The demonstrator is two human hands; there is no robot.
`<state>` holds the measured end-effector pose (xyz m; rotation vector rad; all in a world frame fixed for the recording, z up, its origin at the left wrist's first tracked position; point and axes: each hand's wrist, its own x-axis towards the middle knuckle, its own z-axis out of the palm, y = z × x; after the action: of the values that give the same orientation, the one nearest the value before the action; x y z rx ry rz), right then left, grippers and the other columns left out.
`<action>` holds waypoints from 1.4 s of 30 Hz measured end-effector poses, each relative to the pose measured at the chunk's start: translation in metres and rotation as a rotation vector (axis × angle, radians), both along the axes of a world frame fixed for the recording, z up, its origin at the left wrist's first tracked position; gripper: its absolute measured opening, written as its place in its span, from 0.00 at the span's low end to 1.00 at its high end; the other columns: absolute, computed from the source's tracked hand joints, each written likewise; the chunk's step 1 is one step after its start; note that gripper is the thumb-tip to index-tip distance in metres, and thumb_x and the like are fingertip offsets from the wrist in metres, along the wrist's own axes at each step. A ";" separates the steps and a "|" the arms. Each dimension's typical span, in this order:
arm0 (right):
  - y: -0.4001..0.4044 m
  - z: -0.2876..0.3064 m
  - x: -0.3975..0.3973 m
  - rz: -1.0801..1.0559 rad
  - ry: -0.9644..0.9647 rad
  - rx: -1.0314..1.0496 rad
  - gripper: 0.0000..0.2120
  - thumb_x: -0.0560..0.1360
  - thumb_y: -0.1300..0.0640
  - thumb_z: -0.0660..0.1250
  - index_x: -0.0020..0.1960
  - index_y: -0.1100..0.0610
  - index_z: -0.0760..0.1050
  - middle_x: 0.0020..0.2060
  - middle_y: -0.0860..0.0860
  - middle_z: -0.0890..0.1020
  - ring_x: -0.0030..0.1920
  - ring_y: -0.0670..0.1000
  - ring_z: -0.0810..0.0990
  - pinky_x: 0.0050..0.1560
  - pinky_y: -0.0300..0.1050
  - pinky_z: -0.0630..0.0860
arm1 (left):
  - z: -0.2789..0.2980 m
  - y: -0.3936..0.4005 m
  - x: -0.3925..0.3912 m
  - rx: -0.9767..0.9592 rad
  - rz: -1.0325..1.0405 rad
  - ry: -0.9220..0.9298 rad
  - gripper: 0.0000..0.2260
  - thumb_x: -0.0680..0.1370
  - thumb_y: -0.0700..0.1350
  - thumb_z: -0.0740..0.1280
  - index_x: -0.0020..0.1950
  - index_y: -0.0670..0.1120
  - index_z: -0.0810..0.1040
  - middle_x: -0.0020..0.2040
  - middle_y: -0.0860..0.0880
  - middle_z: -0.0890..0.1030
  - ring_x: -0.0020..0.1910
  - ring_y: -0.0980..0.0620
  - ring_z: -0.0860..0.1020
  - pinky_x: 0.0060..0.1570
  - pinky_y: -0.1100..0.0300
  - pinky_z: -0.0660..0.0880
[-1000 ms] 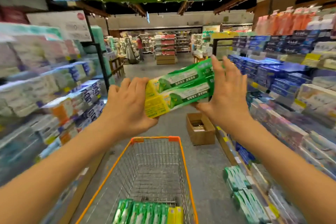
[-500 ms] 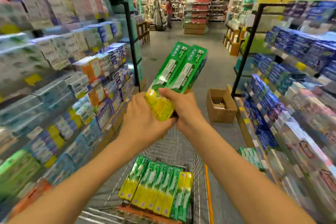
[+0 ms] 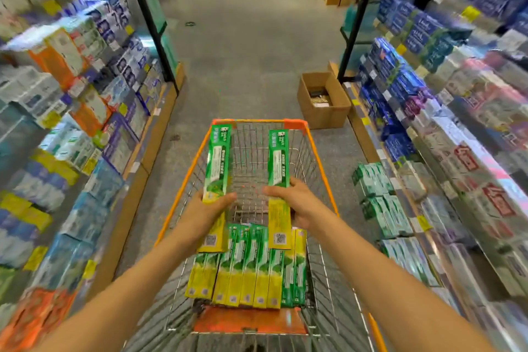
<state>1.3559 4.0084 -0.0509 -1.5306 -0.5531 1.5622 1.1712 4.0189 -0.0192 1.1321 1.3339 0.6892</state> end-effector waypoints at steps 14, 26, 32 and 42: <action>-0.029 -0.202 0.033 -0.179 -0.218 -0.421 0.38 0.69 0.60 0.75 0.73 0.61 0.57 0.64 0.59 0.74 0.61 0.60 0.76 0.60 0.59 0.73 | -0.138 0.044 0.015 -0.269 0.058 0.020 0.19 0.75 0.48 0.69 0.62 0.43 0.72 0.40 0.47 0.80 0.29 0.52 0.80 0.29 0.60 0.78; -0.036 -0.289 0.015 0.078 -0.455 -0.606 0.42 0.70 0.58 0.74 0.75 0.64 0.54 0.72 0.62 0.65 0.70 0.61 0.65 0.68 0.53 0.66 | -0.220 0.026 0.010 -0.390 -0.040 0.152 0.31 0.74 0.53 0.70 0.73 0.45 0.63 0.65 0.49 0.73 0.62 0.48 0.71 0.58 0.56 0.65; -0.036 -0.296 0.019 0.344 -0.625 -0.661 0.41 0.71 0.50 0.73 0.74 0.66 0.56 0.69 0.63 0.68 0.65 0.60 0.73 0.60 0.52 0.74 | -0.232 0.036 0.009 -0.395 -0.038 0.154 0.30 0.73 0.53 0.70 0.71 0.44 0.65 0.61 0.50 0.76 0.58 0.50 0.73 0.55 0.57 0.65; 0.008 -0.198 0.011 -0.109 -0.330 -0.368 0.25 0.76 0.39 0.60 0.62 0.57 0.69 0.53 0.55 0.78 0.43 0.50 0.78 0.45 0.47 0.78 | -0.213 0.018 0.047 -0.289 -0.119 0.172 0.35 0.76 0.50 0.69 0.76 0.43 0.54 0.67 0.48 0.67 0.63 0.51 0.67 0.56 0.59 0.62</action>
<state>1.3672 4.0160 -0.2491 -2.0850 -0.3648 1.3879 1.2179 4.0374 -0.2322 1.0426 1.4452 0.3046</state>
